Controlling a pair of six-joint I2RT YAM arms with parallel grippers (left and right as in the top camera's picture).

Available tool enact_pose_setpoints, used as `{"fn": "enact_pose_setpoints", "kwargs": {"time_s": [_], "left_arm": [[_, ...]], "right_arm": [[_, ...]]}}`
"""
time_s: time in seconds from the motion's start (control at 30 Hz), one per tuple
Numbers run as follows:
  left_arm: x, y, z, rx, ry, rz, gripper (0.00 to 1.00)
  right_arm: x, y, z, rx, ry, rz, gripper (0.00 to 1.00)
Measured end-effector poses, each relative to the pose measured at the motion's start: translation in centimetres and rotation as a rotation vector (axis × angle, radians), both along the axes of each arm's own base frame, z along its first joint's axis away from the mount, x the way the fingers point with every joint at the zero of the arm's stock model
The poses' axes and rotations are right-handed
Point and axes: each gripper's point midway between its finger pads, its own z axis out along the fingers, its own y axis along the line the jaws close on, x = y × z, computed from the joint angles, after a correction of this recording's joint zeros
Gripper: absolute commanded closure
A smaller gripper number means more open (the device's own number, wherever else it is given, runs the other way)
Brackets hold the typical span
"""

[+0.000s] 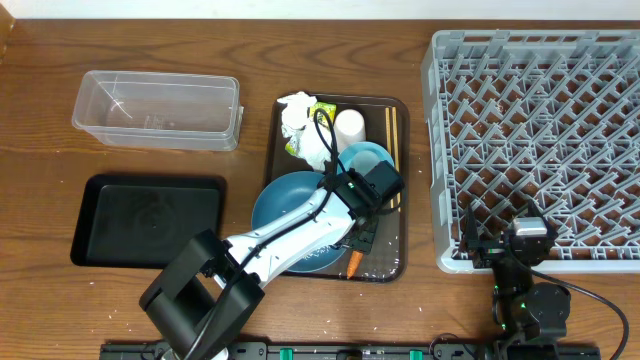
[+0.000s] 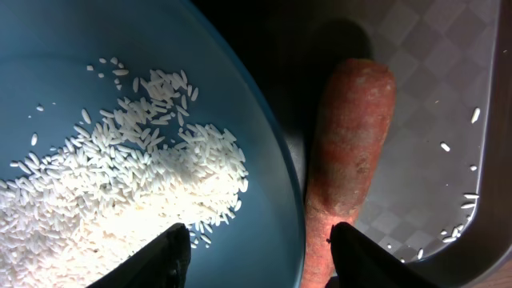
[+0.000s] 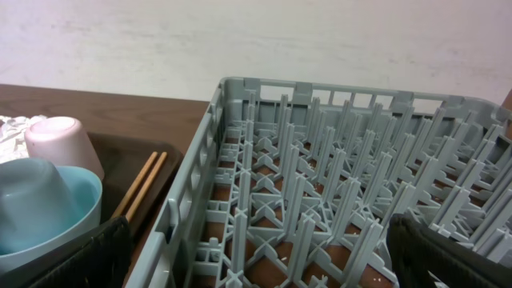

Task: Sort waste into correct bins and load items into the dishwasher rack
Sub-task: 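Lower the left gripper and grasp the blue plate's rim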

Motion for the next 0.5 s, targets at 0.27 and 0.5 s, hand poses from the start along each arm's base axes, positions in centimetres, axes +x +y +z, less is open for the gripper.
{"fn": "enact_pose_setpoints", "kwargs": {"time_s": [0.27,0.5], "left_arm": [[0.16,-0.18,-0.38,-0.010,-0.011,-0.022,0.45],[0.12,-0.14,-0.52,-0.009,-0.011,-0.026,0.48]], "right_arm": [[0.00,-0.01,0.00,0.000,0.000,0.000,0.01],[0.00,0.00,0.00,0.000,0.000,0.000,0.01]]}}
